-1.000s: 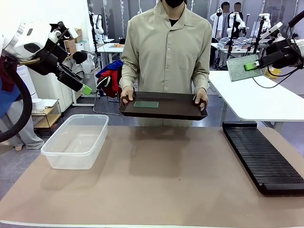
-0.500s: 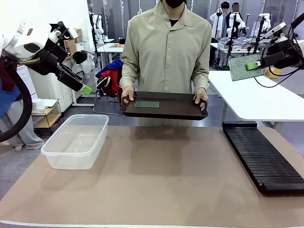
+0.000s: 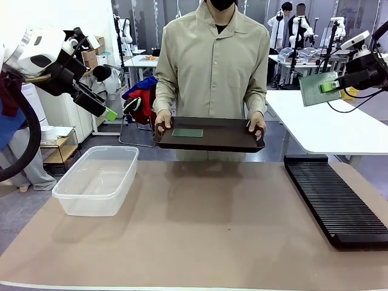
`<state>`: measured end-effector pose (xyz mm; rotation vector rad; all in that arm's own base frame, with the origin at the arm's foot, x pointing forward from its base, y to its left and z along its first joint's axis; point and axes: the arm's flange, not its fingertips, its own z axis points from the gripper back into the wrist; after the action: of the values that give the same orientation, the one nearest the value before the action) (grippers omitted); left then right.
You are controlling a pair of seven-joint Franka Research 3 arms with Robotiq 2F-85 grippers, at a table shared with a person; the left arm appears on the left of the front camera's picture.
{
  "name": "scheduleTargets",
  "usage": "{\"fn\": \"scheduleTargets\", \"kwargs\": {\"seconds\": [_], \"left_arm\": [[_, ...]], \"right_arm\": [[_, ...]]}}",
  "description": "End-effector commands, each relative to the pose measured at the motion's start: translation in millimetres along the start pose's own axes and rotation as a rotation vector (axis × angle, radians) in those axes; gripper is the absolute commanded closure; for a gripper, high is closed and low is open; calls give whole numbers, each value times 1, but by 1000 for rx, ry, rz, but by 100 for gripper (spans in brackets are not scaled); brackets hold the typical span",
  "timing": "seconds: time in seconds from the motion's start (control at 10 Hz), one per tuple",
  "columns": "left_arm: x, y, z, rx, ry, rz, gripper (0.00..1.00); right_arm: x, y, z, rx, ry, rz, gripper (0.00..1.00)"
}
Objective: Sort PCBs into racks and boxes based on the side picked up.
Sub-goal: If the short side of the Blank PCB is picked up, insert it into the PCB Rack ; if the long side is picked up, place it in the Organizing box.
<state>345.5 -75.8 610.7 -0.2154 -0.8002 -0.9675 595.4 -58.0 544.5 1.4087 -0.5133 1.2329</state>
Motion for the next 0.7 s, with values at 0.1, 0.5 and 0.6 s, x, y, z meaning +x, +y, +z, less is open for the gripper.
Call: {"fn": "scheduleTargets", "kwargs": {"seconds": [0.1, 0.5, 0.6], "left_arm": [[-1, 2, 0, -8, 2, 5, 0], [-1, 2, 0, -8, 2, 5, 0], [-1, 2, 0, -8, 2, 5, 0]], "right_arm": [[-8, -9, 41, -10, 126, 197, 98], [-21, -24, 77, -152, 214, 408, 98], [-24, -26, 87, -233, 215, 427, 98]]}}
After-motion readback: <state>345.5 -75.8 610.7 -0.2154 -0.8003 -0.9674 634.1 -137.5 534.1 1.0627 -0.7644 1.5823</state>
